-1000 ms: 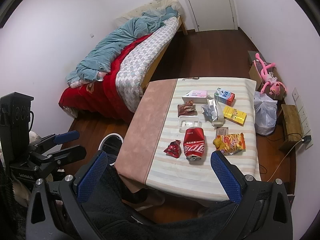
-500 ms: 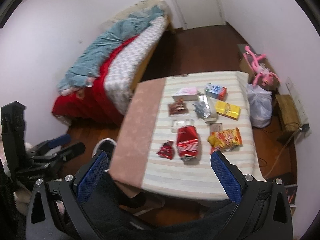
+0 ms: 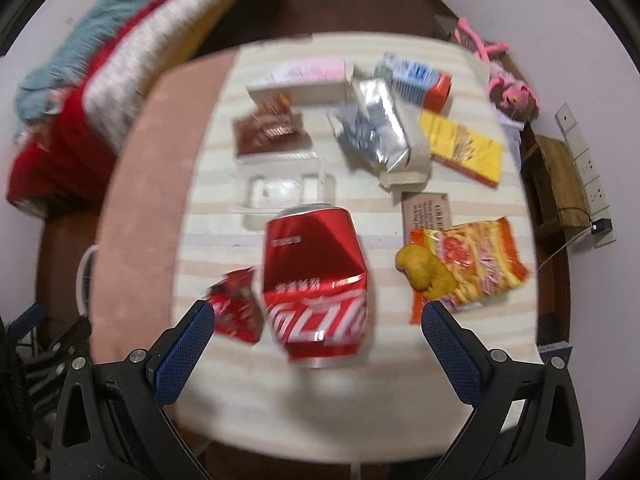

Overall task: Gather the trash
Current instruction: 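Grasp the crushed red Coca-Cola can with the right tool while the left tool grasps the small red wrapper, then carry the can and red wrapper in both tools over the white bin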

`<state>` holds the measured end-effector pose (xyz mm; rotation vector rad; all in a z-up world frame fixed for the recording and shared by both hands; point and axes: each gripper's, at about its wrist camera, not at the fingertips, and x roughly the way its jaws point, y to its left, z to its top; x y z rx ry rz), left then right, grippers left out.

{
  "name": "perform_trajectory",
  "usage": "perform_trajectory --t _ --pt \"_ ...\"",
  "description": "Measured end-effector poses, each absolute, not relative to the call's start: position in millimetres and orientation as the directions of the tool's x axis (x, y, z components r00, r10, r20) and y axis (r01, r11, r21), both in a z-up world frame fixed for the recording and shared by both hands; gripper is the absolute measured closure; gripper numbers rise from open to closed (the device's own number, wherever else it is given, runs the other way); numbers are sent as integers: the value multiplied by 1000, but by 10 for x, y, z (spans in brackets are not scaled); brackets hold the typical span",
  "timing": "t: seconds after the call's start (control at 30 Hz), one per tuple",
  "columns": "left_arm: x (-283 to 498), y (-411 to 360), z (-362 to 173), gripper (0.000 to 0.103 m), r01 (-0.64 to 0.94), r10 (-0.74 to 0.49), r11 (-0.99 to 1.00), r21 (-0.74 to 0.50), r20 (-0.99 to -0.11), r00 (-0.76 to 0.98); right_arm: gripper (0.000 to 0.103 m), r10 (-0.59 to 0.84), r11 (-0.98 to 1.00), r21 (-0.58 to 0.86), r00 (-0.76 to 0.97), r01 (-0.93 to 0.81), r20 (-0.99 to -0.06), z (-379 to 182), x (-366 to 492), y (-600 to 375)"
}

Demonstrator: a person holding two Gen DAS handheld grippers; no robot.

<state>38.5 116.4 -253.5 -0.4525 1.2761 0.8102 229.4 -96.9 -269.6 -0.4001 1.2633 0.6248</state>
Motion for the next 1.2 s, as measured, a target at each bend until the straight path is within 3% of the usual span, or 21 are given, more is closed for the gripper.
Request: perform_trajectory --t 0.17,0.27,0.53,0.9,1.0,1.1,1.17,1.2 --pt "387 1222 -2807 0 -752 262 641 151 -965 29 5 150 769 29 136 -639 -979 -3127 2375 -718" --pt "379 1214 -2856 0 -751 249 642 153 -968 16 24 124 777 17 127 -629 -984 -3292 2405 -677" --pt "596 911 -2701 0 -683 221 726 85 -968 114 23 151 817 39 148 -576 -977 -3221 2264 -1170" --pt "1335 392 -2849 3 -574 -8 802 -168 -963 270 24 177 919 102 169 -381 -969 -3129 2188 -2109" --pt "1513 300 -2897 9 -552 -2 818 -163 -960 280 24 170 927 97 176 -363 -970 -3152 2246 -2184" --pt "1639 270 -2966 36 -540 32 833 -122 -963 268 24 171 928 96 181 -360 -968 -3154 2285 -2216" --pt "1670 254 -2991 60 -536 42 837 -108 -965 261 24 175 926 98 186 -363 -967 -3151 2284 -2211" --pt "1665 254 -2988 60 -538 49 837 -104 -964 263 24 178 925 99 189 -366 -966 -3144 2284 -2202"
